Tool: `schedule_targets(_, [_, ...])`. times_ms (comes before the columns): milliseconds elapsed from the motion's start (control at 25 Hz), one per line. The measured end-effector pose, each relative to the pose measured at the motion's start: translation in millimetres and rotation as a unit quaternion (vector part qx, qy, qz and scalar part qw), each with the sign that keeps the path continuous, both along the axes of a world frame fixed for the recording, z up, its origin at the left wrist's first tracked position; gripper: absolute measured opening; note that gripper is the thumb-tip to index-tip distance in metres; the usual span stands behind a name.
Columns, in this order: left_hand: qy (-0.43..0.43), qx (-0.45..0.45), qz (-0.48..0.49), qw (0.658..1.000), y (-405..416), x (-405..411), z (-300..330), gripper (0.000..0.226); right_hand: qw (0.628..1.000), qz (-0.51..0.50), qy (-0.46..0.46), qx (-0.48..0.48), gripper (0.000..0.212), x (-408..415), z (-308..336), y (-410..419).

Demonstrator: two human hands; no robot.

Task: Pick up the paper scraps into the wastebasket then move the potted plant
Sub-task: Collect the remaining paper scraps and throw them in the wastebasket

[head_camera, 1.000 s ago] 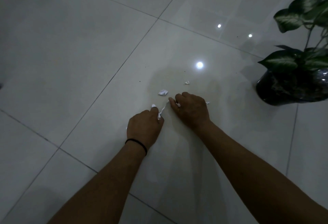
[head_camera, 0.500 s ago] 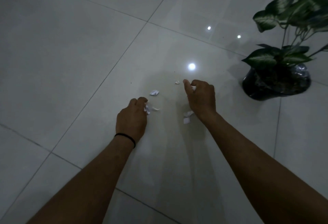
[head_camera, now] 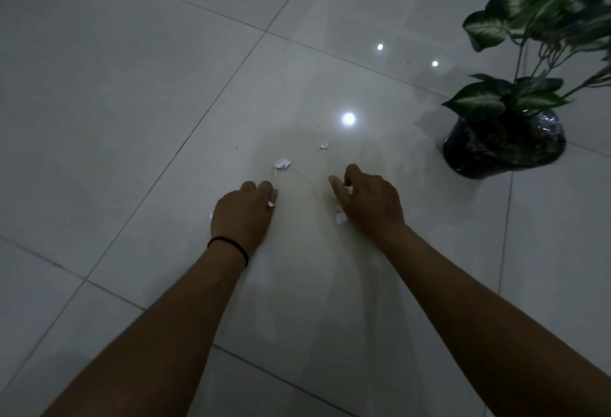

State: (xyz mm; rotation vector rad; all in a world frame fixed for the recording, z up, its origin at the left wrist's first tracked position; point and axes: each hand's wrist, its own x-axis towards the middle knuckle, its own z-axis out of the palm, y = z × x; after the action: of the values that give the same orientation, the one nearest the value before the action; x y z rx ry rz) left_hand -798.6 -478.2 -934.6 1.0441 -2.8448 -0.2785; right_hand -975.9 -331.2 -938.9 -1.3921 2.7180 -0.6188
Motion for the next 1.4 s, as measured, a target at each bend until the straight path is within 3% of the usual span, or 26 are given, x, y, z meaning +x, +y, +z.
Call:
schedule_targets(160, [0.06,-0.012,0.007,0.998,-6,8,-8,0.025,0.998,0.037,0.054,-0.012,0.054,19,-5,12])
schedule_targets(400, [0.136,0.002,0.053,0.989,-15,-20,2,0.025,0.997,0.062,0.033,0.016,0.089,21,-4,21])
schedule_targets(520, [0.141,0.041,0.047,0.988,-13,-38,2,0.005,0.996,0.037,0.076,0.015,0.068,21,-8,17])
schedule_targets(680, [0.118,0.076,0.059,0.988,-12,-47,0,0.034,0.994,0.041,0.103,-0.004,0.038,18,-10,10])
schedule_targets(800, [0.059,0.077,0.023,0.995,-21,-53,-1,0.047,0.993,0.035,0.11,-0.004,0.038,16,-13,7])
schedule_targets(960, [0.013,0.031,-0.011,0.999,-21,-50,0,0.025,0.993,0.024,0.113,0.001,0.04,14,-19,5])
schedule_targets(1080, [0.004,0.029,-0.007,1.0,-14,-39,1,0.023,0.993,0.033,0.114,-0.005,0.041,12,-19,3])
schedule_targets(1240, [0.046,0.074,0.027,0.996,-14,-32,3,0.028,0.994,0.052,0.094,-0.012,0.041,13,-18,1])
schedule_targets(1400, [0.149,0.179,0.156,0.96,-25,-26,9,0.033,0.993,-0.072,-0.071,-0.057,0.046,-11,0,-20])
